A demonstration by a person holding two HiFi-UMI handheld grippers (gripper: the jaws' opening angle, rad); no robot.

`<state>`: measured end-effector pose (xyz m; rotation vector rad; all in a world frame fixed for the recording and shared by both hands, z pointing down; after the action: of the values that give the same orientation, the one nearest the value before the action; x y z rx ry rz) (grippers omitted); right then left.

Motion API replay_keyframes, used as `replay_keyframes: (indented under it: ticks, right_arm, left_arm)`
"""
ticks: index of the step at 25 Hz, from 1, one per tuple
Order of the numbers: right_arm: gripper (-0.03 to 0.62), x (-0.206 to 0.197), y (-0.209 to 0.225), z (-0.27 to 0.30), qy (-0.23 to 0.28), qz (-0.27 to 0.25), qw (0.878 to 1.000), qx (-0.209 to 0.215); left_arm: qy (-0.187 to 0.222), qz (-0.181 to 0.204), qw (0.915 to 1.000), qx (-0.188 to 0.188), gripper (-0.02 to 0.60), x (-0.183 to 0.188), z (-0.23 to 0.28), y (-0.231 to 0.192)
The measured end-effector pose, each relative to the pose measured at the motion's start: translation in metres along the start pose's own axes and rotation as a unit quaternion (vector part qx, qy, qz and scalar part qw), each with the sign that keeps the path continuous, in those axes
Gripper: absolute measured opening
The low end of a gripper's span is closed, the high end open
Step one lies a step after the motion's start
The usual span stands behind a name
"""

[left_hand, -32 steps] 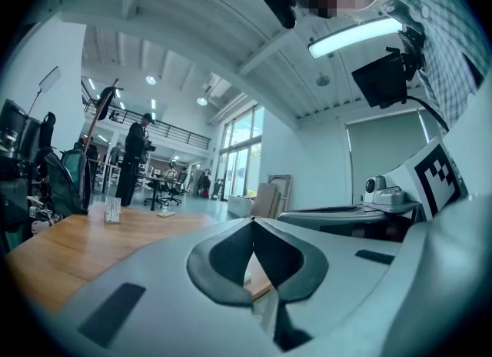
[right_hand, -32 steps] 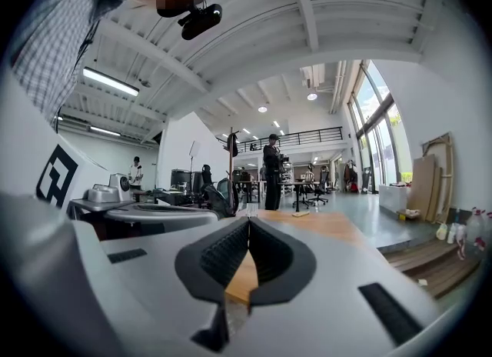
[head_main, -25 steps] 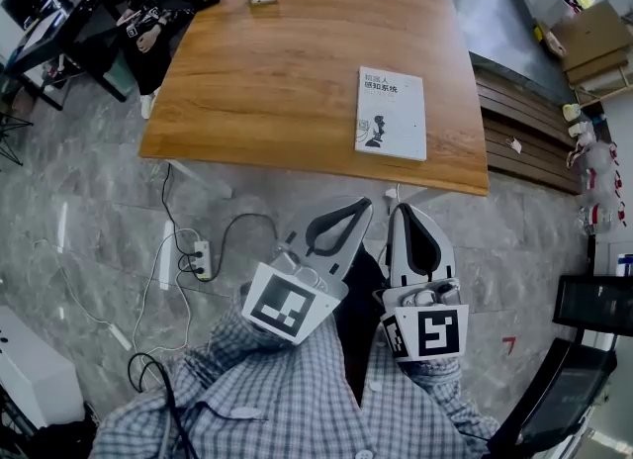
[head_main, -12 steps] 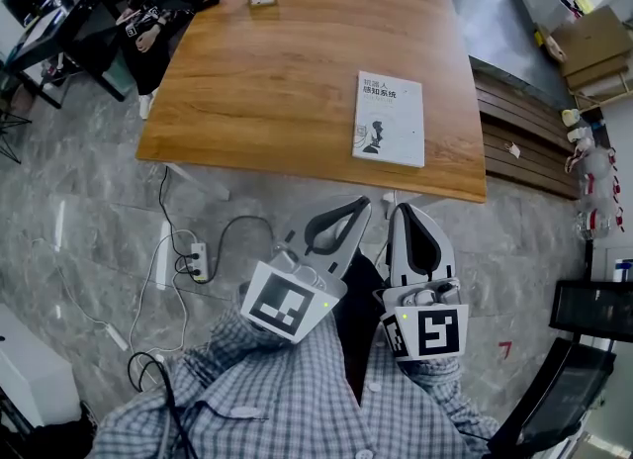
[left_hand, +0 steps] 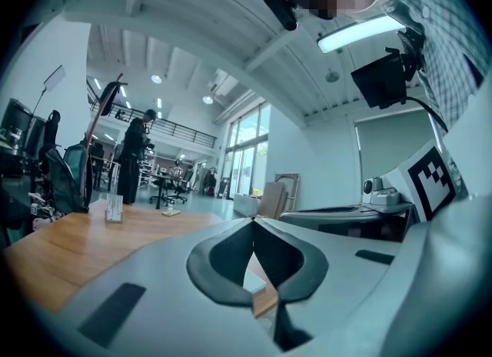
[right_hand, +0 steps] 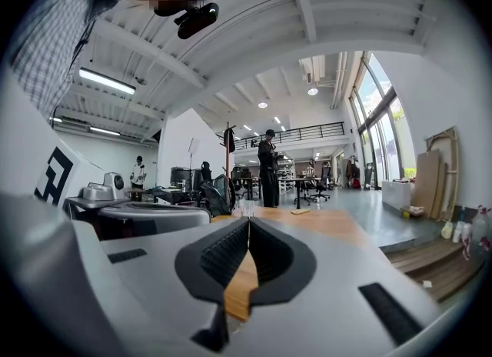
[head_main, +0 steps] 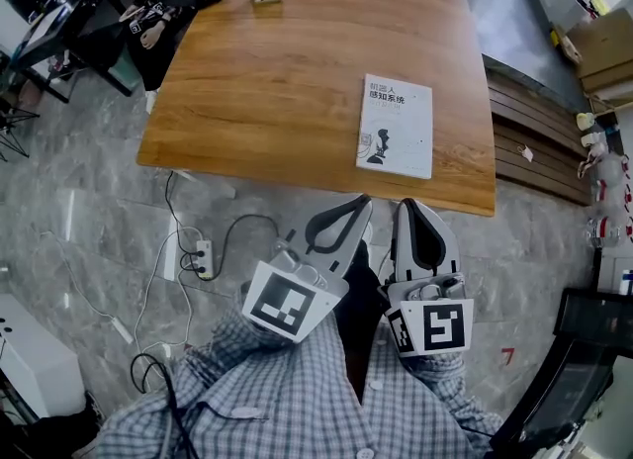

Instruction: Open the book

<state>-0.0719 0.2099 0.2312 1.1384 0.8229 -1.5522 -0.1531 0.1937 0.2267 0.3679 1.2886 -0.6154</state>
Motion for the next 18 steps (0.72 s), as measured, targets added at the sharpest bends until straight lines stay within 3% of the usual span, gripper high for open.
replay_keyframes:
  ticks: [18]
  right_arm:
    - [0.02,0.018,0.12,0.101,-0.027,0.017,0.998,0.056]
  left_arm:
    - [-0.033,-0.027,0.9975,0.057,0.0,0.02,0.132,-0.049]
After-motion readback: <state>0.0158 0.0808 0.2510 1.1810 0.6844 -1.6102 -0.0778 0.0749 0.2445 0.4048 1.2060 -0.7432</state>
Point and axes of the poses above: the fingertips, and each gripper's own axes: z forward along the fingers, y to its right, x out of its top, the point moved 3 cm from there along -z, backward along the fingers, and after that the axes turned 13 degrees about -y, right-handed, at the moved point
